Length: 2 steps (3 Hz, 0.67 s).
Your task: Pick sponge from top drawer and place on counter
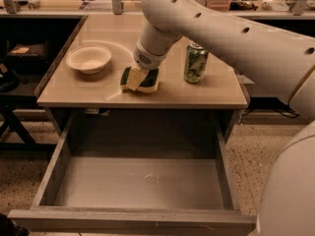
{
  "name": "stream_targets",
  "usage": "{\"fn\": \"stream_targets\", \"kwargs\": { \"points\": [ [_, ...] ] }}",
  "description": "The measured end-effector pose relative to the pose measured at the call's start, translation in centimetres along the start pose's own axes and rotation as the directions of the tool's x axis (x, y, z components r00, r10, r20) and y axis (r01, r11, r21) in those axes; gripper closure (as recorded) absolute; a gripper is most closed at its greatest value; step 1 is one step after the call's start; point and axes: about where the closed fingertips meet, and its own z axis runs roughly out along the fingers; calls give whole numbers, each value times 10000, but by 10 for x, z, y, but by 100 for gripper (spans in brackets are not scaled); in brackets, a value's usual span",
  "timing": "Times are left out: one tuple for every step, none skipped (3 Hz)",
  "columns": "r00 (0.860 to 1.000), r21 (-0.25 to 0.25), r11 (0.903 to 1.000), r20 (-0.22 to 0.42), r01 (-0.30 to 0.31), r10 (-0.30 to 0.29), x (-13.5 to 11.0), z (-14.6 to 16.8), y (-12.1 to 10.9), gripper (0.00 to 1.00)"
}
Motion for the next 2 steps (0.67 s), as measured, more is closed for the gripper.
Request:
{"fn": "stream_targets", "kwargs": {
  "points": [
    [10000, 0, 10000, 0, 0, 0, 0, 0, 0, 35],
    [10000, -1, 10000, -1, 0, 0, 0, 0, 0, 13]
  ]
}}
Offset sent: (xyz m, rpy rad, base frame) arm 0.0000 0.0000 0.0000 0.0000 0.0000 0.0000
